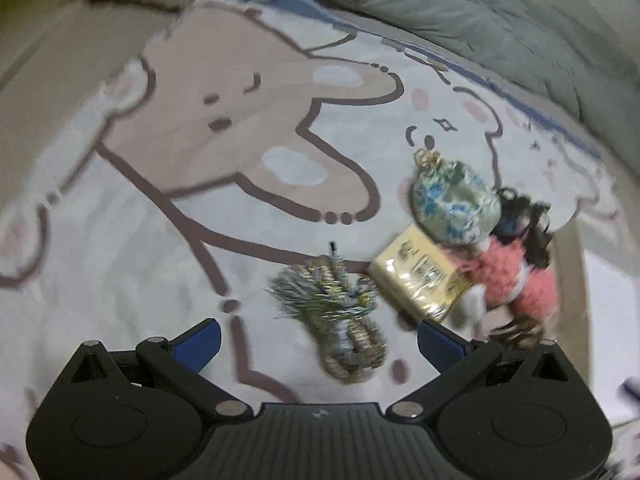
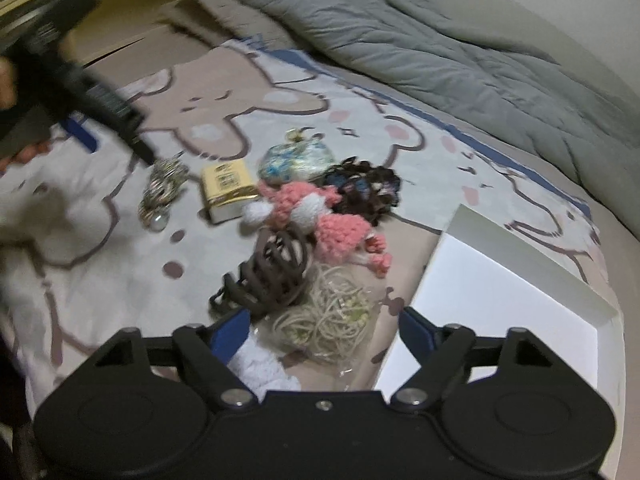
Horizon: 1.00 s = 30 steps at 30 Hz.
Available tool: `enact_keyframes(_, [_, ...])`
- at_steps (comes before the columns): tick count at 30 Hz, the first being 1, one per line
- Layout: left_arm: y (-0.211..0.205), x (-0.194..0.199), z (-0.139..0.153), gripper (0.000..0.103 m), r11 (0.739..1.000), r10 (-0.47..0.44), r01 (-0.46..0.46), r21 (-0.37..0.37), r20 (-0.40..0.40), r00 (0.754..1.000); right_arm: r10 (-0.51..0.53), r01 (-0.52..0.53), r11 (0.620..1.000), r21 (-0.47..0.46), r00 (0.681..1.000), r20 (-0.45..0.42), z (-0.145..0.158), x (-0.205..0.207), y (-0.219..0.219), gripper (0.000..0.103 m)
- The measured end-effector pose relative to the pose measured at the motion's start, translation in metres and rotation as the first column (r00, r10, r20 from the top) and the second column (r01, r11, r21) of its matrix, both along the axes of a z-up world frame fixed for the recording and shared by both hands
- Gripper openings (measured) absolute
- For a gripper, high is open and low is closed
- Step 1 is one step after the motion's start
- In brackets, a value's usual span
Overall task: Organize objects
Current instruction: 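Grasp the braided rope tassel with the left tool while the right tool grasps the white fluffy ball, then carry the rope tassel and white fluffy ball together into the white box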
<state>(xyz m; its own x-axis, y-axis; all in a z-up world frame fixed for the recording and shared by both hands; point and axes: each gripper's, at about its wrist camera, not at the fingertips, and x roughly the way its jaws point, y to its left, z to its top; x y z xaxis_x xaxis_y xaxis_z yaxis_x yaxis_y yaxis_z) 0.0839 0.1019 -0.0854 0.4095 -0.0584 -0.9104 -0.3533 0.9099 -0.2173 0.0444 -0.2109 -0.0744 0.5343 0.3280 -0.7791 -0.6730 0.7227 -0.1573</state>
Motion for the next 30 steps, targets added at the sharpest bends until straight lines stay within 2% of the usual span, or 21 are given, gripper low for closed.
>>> enact_keyframes(2, [0.004, 0.003, -0.006, 0.093, 0.997, 0.027, -0.028, -0.065, -0.020, 0.999, 0.054, -0.054, 0.999, -0.005, 0.998, -0.010, -0.001, -0.005, 0.000, 0.070])
enact_keyframes(5, [0.005, 0.007, -0.017, 0.085, 0.991, 0.054, -0.062, -0.119, -0.064, 0.996, 0.143, -0.144, 0.989, -0.041, 0.989, -0.028, -0.007, -0.014, 0.003, 0.059])
enact_keyframes(8, [0.006, 0.013, -0.029, 0.081, 0.985, 0.067, -0.081, -0.153, -0.097, 0.993, 0.226, -0.229, 0.968, -0.098, 0.973, -0.036, -0.015, -0.021, 0.010, 0.054])
enact_keyframes(12, [0.008, 0.021, -0.040, 0.074, 0.981, 0.075, -0.092, -0.168, -0.102, 0.992, 0.298, -0.305, 0.937, -0.173, 0.952, -0.063, -0.030, -0.026, 0.019, 0.049])
enact_keyframes(14, [0.008, 0.024, -0.046, 0.067, 0.982, 0.073, -0.091, -0.165, -0.114, 0.991, 0.314, -0.324, 0.924, -0.203, 0.946, -0.084, -0.038, -0.025, 0.023, 0.045])
enact_keyframes(19, [0.006, 0.032, -0.057, 0.061, 0.988, 0.053, -0.070, -0.140, -0.122, 0.991, 0.360, -0.381, 0.891, -0.247, 0.924, -0.129, -0.052, -0.023, 0.032, 0.042])
enact_keyframes(22, [0.006, 0.035, -0.059, 0.052, 0.990, 0.040, -0.055, -0.128, -0.119, 0.992, 0.372, -0.400, 0.876, -0.272, 0.916, -0.149, -0.059, -0.022, 0.036, 0.041])
enact_keyframes(23, [0.005, 0.035, -0.059, 0.046, 0.992, 0.032, -0.046, -0.121, -0.116, 0.993, 0.370, -0.400, 0.874, -0.275, 0.916, -0.155, -0.060, -0.021, 0.037, 0.040])
enact_keyframes(26, [0.005, 0.036, -0.057, 0.041, 0.991, 0.010, -0.024, -0.134, -0.103, 0.995, 0.357, -0.394, 0.882, -0.260, 0.917, -0.178, -0.060, -0.016, 0.038, 0.038])
enact_keyframes(30, [0.004, 0.031, -0.049, 0.041, 0.986, -0.013, 0.000, -0.165, -0.078, 0.997, 0.318, -0.361, 0.909, -0.211, 0.924, -0.212, -0.052, -0.008, 0.033, 0.036])
